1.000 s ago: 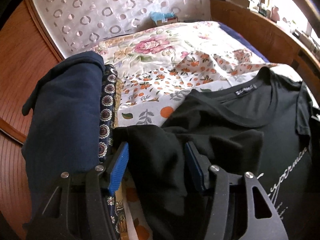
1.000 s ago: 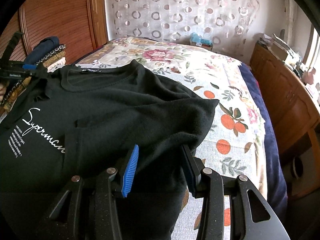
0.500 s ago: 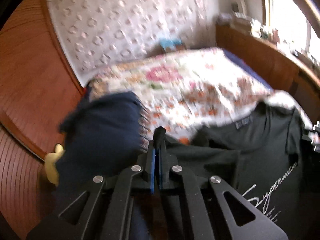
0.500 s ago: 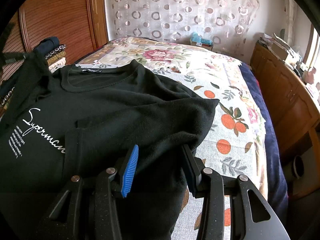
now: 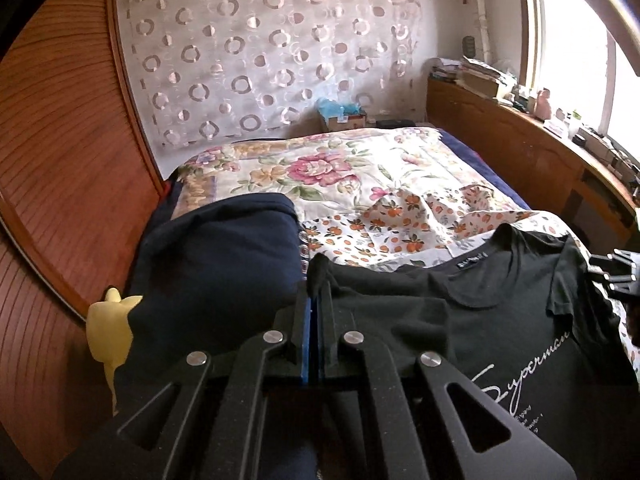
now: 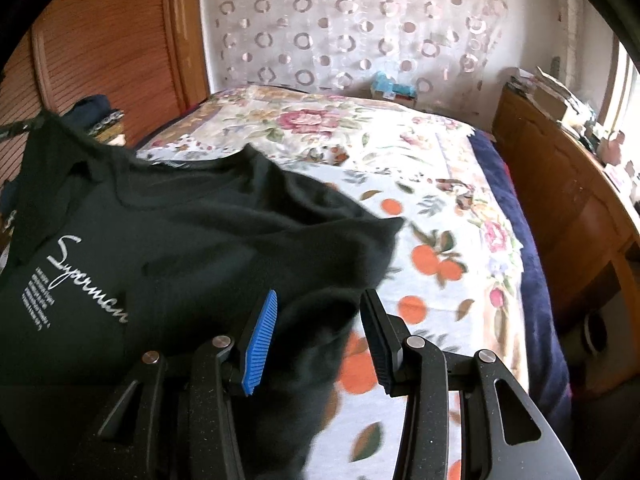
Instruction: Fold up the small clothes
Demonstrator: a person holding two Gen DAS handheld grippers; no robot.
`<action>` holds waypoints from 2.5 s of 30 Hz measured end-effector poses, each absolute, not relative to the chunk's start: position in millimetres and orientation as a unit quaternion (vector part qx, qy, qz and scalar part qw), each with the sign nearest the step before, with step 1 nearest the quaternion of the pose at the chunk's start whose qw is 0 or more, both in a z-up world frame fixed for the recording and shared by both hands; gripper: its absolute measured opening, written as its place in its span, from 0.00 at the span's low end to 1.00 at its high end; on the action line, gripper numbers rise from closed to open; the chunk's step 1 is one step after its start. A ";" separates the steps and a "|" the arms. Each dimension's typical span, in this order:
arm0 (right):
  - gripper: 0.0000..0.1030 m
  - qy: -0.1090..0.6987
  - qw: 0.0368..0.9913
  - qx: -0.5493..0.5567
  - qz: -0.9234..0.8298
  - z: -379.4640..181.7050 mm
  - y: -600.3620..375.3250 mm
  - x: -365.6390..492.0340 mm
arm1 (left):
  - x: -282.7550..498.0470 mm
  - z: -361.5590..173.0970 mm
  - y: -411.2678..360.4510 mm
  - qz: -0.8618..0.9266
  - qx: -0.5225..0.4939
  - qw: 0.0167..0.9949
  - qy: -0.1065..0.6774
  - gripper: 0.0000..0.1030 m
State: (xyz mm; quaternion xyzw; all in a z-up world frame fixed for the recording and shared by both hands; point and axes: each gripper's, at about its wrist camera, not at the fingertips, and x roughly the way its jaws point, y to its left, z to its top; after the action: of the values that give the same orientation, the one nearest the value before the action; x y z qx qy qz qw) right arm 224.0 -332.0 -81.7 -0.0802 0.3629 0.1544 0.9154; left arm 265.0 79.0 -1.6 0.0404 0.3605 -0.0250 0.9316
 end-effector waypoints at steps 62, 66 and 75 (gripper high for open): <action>0.07 0.288 0.934 -0.052 0.207 -24.0 -378.8 -41.7 | -41.6 -0.1 80.1 -0.062 -0.033 0.953 0.295 0.03; 0.07 0.321 0.922 -0.067 0.207 -44.4 -367.5 -35.8 | -39.5 -20.9 82.5 -0.060 -0.039 0.945 0.320 0.03; 0.10 0.324 0.924 -0.089 0.184 -35.1 -355.3 -11.2 | -39.6 -25.5 84.7 -0.062 -0.039 0.942 0.328 0.03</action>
State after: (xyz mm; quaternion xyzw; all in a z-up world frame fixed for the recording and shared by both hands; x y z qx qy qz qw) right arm -11.2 -355.3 -35.1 -0.0888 0.3238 0.1843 0.9238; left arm -39.6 84.7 -25.5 -0.0387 0.3279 -0.0621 0.9419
